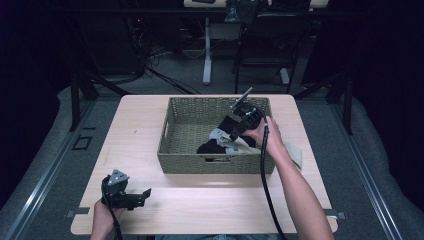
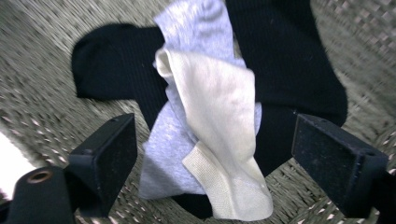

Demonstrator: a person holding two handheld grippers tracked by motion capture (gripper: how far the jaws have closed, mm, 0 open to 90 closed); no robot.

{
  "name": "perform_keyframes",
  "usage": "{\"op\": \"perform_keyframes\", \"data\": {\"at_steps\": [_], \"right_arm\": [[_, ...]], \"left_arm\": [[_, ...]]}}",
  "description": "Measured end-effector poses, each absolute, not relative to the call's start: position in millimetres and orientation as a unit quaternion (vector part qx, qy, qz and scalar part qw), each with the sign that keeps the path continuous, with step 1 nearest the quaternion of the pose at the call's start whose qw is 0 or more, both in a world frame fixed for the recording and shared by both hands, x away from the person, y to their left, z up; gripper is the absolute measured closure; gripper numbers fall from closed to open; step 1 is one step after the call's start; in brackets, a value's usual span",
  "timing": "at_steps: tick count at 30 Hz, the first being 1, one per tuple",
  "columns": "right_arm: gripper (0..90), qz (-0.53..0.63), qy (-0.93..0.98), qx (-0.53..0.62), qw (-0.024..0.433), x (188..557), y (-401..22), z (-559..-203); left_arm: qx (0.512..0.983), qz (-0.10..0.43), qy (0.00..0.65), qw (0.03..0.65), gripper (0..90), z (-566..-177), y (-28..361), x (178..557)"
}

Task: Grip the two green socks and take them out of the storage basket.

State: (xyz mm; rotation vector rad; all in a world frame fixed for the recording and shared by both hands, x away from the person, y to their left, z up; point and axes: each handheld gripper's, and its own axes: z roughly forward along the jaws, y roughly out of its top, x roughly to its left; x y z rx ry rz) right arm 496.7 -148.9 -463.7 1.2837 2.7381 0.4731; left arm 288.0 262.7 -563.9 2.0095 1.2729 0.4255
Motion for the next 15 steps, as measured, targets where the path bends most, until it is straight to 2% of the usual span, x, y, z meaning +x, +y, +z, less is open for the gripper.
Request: {"op": "perform_keyframes", "data": {"at_steps": [3,6,15], "right_arm": [[18.4,0.143,0.894,0.423,0.033,498.7,-148.6,-473.6],[27.2,0.128,0.895,0.426,0.027,502.4,-146.2,-486.2],[70.6,0.086,0.898,0.432,0.004,510.7,-138.3,-509.3]], "left_arm": [[0.777,0.165,0.492,0.355,0.1,-563.9,262.6,287.9],[0.777,0.165,0.492,0.355,0.1,-563.9,262.5,287.9],[0.777,0.166,0.492,0.356,0.1,-564.0,262.9,287.4]]}}
